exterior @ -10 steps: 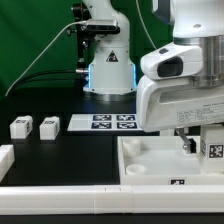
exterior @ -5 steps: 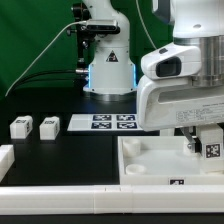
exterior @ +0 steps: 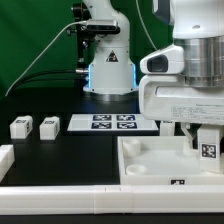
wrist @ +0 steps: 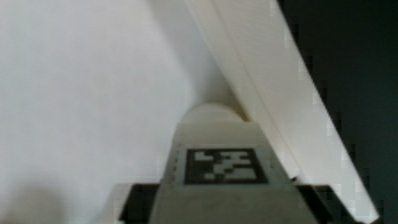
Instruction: Assemble one leg
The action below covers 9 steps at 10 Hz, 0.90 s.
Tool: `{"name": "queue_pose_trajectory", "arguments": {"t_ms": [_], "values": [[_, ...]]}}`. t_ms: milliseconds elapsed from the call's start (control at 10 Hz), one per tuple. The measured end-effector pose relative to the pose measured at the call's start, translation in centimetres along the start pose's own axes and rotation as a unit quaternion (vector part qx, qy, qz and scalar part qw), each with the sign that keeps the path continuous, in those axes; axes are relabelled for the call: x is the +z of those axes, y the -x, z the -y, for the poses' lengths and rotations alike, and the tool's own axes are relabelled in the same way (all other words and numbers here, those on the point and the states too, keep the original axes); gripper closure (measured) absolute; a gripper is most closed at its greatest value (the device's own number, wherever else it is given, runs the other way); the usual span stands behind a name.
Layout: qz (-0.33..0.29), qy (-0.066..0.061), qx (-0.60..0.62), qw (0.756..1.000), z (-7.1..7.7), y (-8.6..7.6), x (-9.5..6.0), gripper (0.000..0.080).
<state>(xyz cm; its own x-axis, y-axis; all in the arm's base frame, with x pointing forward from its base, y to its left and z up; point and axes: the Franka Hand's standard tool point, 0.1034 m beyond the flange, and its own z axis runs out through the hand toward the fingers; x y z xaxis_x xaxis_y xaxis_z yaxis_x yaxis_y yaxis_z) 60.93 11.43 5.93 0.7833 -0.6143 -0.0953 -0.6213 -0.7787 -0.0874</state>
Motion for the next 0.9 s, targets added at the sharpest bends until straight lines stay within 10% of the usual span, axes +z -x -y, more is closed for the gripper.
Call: {"name": "queue_pose_trajectory", "arguments": {"t_ms": [900], "values": [[0.015, -0.007, 0.445, 0.895, 0.65, 0.82, 0.24, 0.0512]]}}
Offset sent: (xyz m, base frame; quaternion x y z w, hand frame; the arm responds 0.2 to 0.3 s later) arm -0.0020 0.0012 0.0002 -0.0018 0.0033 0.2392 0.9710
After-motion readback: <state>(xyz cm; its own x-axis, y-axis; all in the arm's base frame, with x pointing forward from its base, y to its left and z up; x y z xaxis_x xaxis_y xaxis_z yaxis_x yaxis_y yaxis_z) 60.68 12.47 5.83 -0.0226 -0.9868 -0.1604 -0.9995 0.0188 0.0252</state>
